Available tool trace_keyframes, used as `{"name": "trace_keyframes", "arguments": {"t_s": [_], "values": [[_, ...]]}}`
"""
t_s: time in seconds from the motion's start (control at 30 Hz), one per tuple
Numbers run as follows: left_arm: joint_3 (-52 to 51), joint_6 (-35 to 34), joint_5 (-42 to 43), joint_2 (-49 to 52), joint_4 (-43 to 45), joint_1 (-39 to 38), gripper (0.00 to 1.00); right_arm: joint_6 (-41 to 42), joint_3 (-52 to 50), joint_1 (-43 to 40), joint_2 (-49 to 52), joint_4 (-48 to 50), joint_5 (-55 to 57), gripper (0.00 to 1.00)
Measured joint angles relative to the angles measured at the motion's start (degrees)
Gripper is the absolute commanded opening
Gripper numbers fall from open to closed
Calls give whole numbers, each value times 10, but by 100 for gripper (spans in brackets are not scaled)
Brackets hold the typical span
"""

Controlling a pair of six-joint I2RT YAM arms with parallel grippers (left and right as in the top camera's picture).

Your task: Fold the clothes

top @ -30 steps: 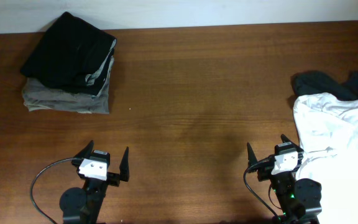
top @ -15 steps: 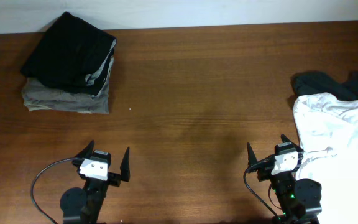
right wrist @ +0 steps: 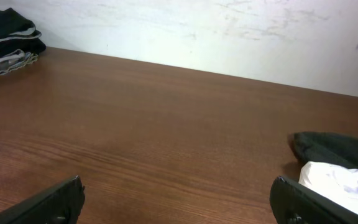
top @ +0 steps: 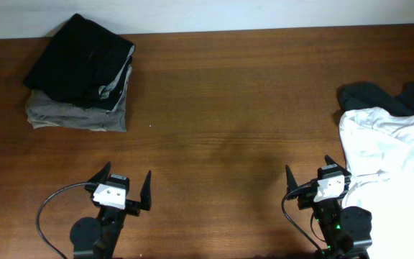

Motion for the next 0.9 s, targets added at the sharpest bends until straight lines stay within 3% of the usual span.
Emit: {"name": "trace_keyframes", "arguments": {"t_s": [0.5,0.7,0.9], "values": [[0,0,0,0,5,0,99,0,0,0,0,2,0,99],[-3,0,0,-2,121,0,99,18,0,0,0,35,-70,99],[82,0,-12,28,99,0,99,50,70,0,9,45,-87,99]]}}
